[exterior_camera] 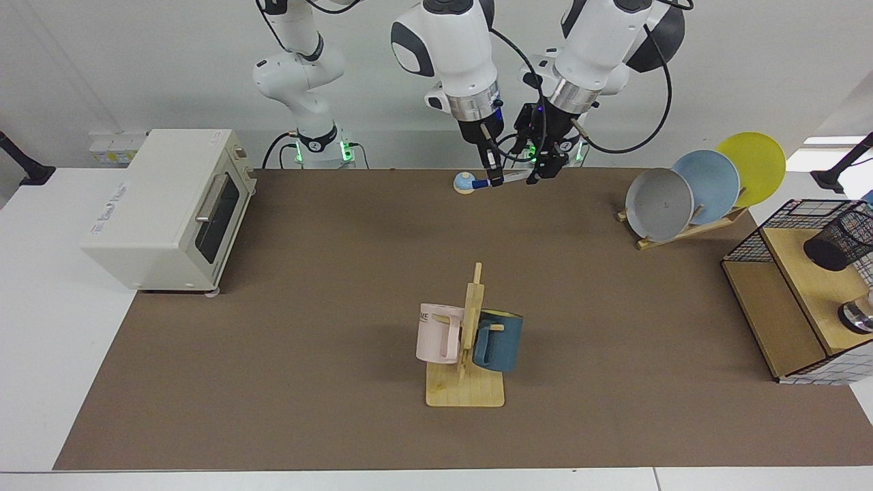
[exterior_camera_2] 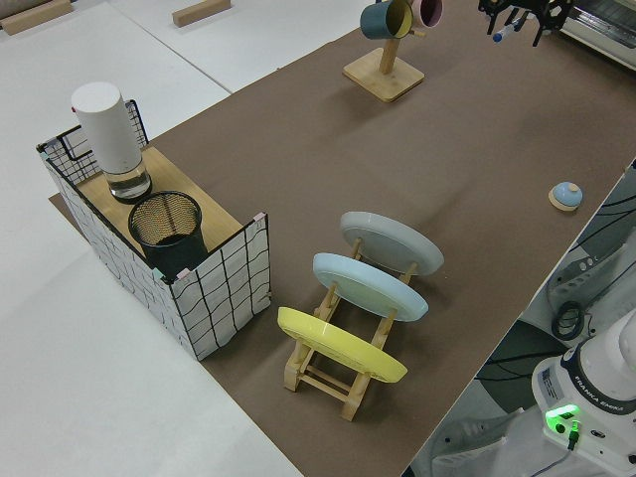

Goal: Put markers into pen holder
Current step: 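Bring the marker toward the left gripper while the left gripper reaches it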

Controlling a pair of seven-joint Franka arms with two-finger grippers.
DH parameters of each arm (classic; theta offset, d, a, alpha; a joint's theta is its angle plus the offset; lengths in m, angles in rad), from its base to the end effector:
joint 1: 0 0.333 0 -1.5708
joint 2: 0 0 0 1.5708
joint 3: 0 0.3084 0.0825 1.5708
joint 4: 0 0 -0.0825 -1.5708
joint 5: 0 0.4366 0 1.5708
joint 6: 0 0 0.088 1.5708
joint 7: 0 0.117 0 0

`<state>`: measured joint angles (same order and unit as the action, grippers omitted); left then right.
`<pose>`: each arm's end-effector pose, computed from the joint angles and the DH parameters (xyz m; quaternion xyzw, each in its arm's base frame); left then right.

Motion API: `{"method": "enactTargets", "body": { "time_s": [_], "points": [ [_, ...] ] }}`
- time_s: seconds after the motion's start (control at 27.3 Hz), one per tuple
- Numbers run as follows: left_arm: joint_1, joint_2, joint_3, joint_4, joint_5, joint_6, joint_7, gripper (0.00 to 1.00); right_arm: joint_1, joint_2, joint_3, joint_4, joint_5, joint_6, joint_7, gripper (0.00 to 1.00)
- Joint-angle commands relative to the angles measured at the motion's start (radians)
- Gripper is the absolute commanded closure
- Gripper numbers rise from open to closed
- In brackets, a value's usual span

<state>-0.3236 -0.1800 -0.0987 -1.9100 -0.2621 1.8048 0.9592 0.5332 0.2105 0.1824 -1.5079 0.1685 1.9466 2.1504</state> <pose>0.5063 -0.2574 0.5555 0.7811 -0.6118 0.0673 0.1053 0.5275 0.4613 0.5445 -0.7275 0.6690 0.0831 0.1275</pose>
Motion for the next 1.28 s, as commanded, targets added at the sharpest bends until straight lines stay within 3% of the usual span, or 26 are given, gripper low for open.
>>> {"method": "enactTargets", "body": {
  "time_s": [0.0, 0.07, 0.15, 0.51, 0.84, 0.88, 0.95, 0.99, 1.03, 1.06, 1.25],
  "points": [
    [-0.041, 0.007, 0.01, -0.018, -0.016, 0.051, -0.048, 0.23, 0.007, 0.015, 0.0, 0.026, -0.024, -0.011, 0.034, 1.0],
    [-0.043, 0.007, 0.01, -0.018, -0.016, 0.053, -0.05, 0.27, 0.007, 0.015, 0.0, 0.025, -0.024, -0.011, 0.034, 1.0],
    [-0.043, 0.008, 0.01, -0.018, -0.016, 0.056, -0.05, 0.38, 0.007, 0.015, 0.0, 0.023, -0.026, -0.009, 0.034, 1.0],
    [-0.041, 0.017, 0.011, -0.014, -0.016, 0.076, -0.036, 1.0, 0.005, 0.015, 0.0, 0.021, -0.026, 0.003, 0.031, 1.0],
    [-0.032, 0.022, 0.011, -0.011, -0.016, 0.084, -0.051, 1.0, -0.002, 0.013, -0.001, 0.015, -0.026, 0.002, 0.017, 1.0],
    [-0.032, 0.022, 0.011, -0.011, -0.016, 0.084, -0.053, 1.0, -0.005, 0.013, -0.001, 0.015, -0.026, 0.002, 0.017, 0.94],
    [-0.029, 0.022, 0.013, -0.011, -0.016, 0.077, -0.057, 1.0, -0.009, 0.012, -0.001, 0.015, -0.026, -0.003, 0.006, 0.68],
    [-0.029, 0.022, 0.014, -0.011, -0.016, 0.074, -0.062, 1.0, -0.009, 0.01, -0.001, 0.015, -0.026, -0.008, -0.004, 0.5],
    [-0.029, 0.02, 0.014, -0.012, -0.016, 0.071, -0.068, 1.0, -0.01, 0.007, -0.003, 0.015, -0.024, -0.014, -0.017, 0.21],
    [-0.029, 0.02, 0.016, -0.012, -0.016, 0.071, -0.077, 1.0, -0.012, 0.004, -0.008, 0.015, -0.024, -0.02, -0.027, 0.0],
    [-0.028, 0.02, 0.017, -0.012, -0.006, 0.071, -0.126, 1.0, -0.062, -0.025, -0.011, 0.012, -0.021, -0.086, -0.148, 0.0]
  ]
}}
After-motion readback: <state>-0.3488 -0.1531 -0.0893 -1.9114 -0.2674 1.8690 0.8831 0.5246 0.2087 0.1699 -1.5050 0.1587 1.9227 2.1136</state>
